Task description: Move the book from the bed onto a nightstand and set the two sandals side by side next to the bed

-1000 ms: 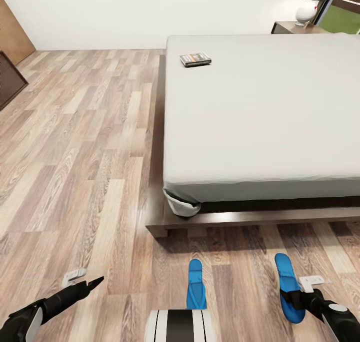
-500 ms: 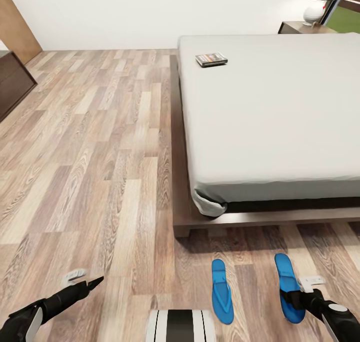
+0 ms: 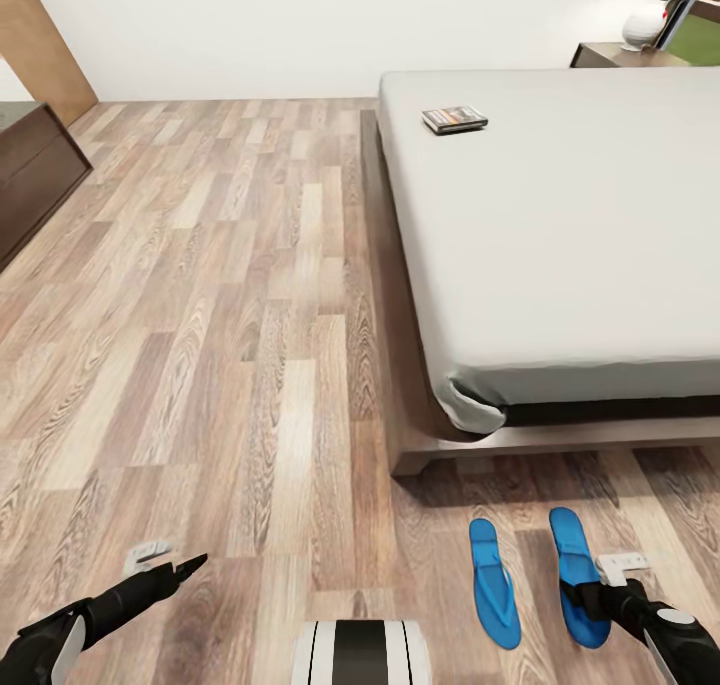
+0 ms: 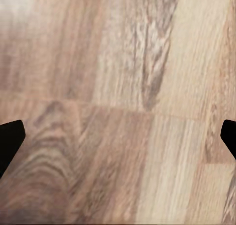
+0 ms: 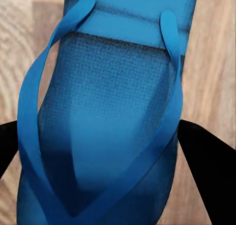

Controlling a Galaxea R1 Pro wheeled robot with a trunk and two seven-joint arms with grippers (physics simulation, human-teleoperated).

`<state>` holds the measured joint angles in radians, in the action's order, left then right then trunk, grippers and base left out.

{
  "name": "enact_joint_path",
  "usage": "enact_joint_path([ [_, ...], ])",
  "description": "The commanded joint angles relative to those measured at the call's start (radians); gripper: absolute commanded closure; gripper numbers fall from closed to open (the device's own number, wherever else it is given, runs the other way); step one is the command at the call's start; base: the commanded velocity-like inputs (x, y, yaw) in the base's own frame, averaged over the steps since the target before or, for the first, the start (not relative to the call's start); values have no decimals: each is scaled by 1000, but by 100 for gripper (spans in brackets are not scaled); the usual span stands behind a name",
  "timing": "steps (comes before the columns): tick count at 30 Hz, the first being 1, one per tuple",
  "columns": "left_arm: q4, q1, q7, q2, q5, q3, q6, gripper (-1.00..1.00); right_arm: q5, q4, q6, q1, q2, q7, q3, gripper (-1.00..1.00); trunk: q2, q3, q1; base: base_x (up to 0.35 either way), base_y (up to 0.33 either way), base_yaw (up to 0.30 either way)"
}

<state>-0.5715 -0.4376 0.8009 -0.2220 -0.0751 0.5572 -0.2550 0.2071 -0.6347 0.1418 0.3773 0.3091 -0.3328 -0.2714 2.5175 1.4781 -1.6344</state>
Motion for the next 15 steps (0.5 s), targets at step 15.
enact_joint_path([
  [15, -1, -1, 6, 2, -8, 6, -7, -100, 9, -3, 5, 0, -1, -9, -6, 100, 0, 1, 0, 0, 231, 0],
])
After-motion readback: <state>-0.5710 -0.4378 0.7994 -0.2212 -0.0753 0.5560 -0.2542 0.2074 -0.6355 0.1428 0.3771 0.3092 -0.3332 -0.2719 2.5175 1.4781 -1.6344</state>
